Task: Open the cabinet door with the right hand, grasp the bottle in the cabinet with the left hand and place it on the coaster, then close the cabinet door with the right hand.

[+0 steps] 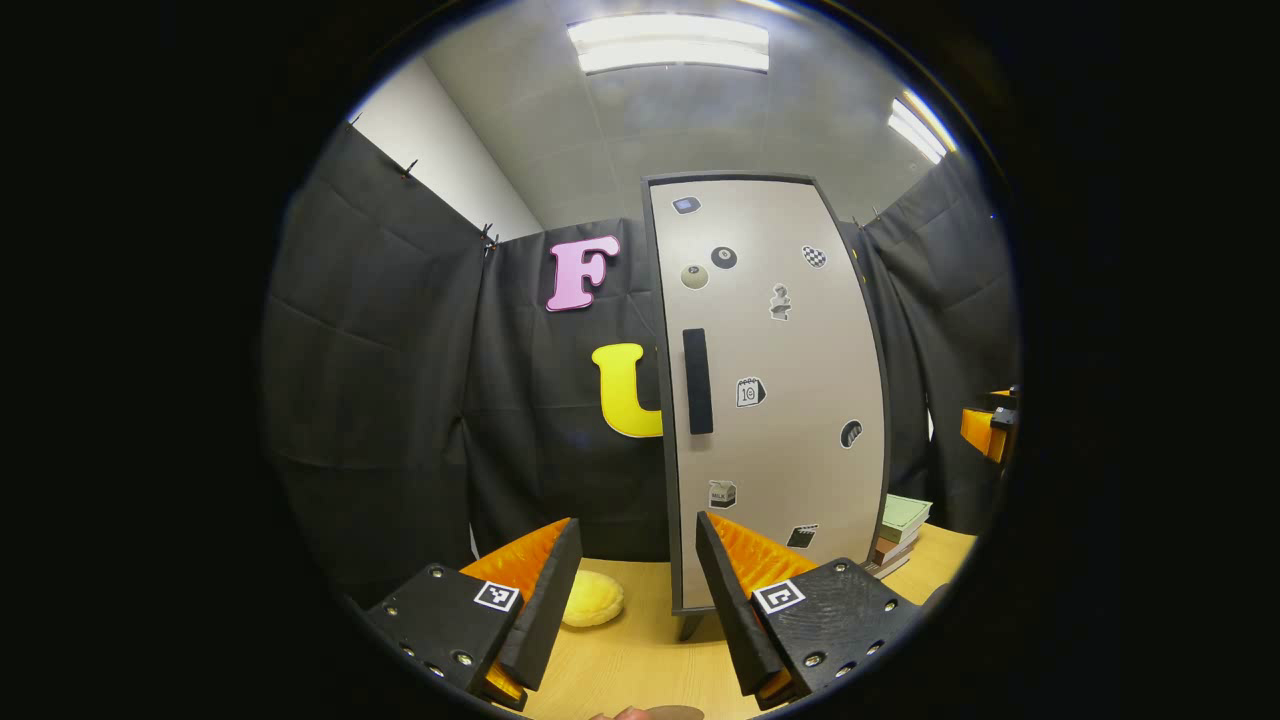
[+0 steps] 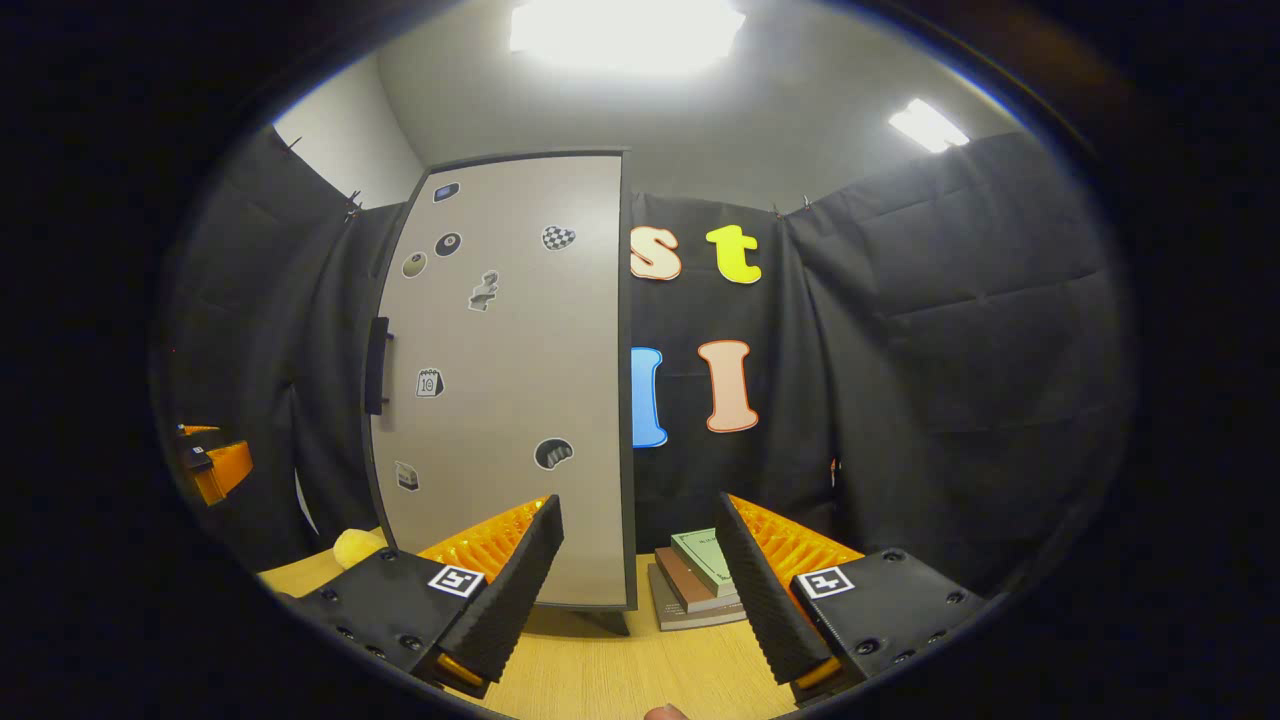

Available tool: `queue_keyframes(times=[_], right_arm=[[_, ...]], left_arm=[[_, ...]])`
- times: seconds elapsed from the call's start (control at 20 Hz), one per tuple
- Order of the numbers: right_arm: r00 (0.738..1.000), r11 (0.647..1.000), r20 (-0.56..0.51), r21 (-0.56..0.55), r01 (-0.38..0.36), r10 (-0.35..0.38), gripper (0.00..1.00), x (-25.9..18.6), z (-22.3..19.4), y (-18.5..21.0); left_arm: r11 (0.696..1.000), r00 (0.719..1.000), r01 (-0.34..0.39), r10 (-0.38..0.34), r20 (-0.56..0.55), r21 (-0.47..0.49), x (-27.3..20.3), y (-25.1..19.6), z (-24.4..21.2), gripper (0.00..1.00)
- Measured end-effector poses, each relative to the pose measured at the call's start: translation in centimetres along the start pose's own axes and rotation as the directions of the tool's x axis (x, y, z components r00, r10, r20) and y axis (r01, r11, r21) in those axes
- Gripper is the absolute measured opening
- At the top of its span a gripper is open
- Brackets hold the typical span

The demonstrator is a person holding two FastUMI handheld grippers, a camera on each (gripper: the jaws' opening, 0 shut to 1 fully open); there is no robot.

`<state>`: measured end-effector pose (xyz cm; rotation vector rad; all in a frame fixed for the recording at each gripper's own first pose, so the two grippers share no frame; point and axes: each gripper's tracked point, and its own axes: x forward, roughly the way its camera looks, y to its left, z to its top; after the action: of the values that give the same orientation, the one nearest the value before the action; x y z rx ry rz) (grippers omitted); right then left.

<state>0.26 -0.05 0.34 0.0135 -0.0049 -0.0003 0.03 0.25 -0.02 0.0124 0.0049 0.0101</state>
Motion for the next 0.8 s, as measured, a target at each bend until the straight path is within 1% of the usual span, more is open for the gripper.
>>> queue_keyframes(times=[0.25,0.3,0.35,0.55,0.8], right_arm=[[1.0,1.0,0.01,-0.005,-0.008,0.008,0.98,0.1,0.3,0.2],[1.0,1.0,0.009,-0.002,-0.009,0.009,0.96,0.2,0.5,0.3],[1.0,1.0,0.014,0.004,-0.011,0.011,0.98,0.1,0.7,0.4],[0.999,1.0,0.023,0.0,-0.022,0.022,0.98,0.7,1.3,0.9],[0.999,0.999,0.011,-0.01,-0.046,0.046,0.98,2.4,2.0,2.6]], left_arm=[[1.0,1.0,-0.001,0.001,0.015,0.002,0.1,0.2,0.5,0.67],[1.0,1.0,0.001,-0.001,0.017,0.004,0.5,0.0,1.1,0.67],[1.0,1.0,0.0,0.0,0.021,0.007,1.0,0.0,1.5,0.67],[1.0,0.999,-0.015,0.015,0.035,0.009,1.6,1.3,2.1,0.67],[0.998,0.999,-0.049,0.048,0.025,0.039,0.3,3.9,1.5,0.67]])
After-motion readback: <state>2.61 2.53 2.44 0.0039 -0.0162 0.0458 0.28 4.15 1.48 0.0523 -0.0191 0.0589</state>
